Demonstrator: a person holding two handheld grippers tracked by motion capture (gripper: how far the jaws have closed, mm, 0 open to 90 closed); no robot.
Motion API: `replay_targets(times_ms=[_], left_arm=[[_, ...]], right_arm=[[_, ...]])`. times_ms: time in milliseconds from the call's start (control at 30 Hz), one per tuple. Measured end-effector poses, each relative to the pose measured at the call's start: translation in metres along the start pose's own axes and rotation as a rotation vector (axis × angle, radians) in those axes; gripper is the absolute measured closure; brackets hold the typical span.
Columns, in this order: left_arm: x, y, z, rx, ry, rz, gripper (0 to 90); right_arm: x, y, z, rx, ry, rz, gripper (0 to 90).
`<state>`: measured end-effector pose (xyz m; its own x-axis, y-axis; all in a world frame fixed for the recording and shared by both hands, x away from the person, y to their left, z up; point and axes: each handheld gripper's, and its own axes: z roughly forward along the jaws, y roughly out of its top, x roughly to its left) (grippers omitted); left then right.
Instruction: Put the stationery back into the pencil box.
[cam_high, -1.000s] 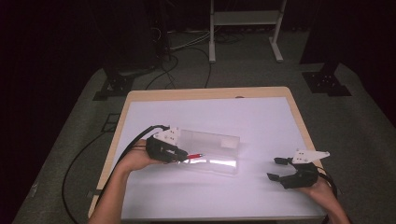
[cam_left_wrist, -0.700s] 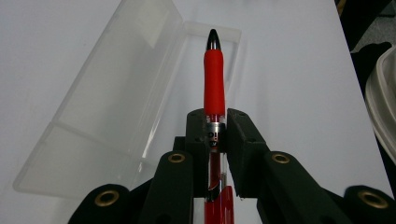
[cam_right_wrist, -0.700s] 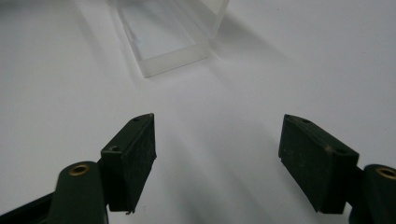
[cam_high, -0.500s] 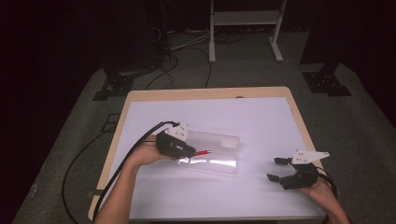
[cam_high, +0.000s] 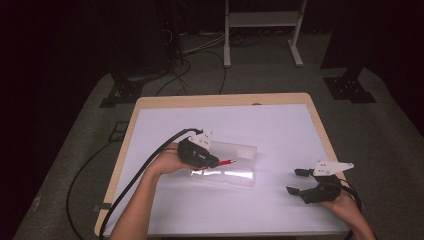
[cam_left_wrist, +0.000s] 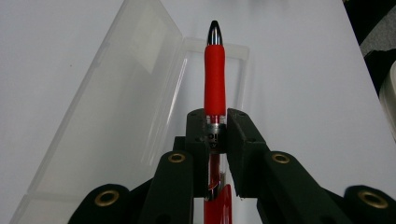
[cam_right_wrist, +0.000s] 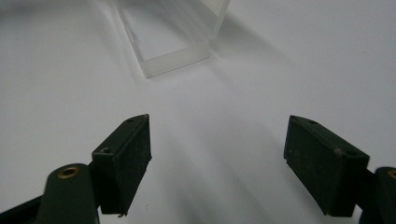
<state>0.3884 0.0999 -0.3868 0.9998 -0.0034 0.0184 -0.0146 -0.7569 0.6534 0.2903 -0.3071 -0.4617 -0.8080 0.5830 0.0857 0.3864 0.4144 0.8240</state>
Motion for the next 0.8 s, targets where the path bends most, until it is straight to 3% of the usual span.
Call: replay_targets(times_ms=[700,800], left_arm=[[0.005,0.015,0.024,0.023,-0.011,0.038,79.4],[0.007,0.013,0.027,0.021,-0.016,0.023,79.4]], right_arm=[[0.001,-0.001,-0.003,-0.006,-0.001,-0.005,22.2],[0.001,-0.001,-0.004,-0.009,-0.001,-0.01,22.2]])
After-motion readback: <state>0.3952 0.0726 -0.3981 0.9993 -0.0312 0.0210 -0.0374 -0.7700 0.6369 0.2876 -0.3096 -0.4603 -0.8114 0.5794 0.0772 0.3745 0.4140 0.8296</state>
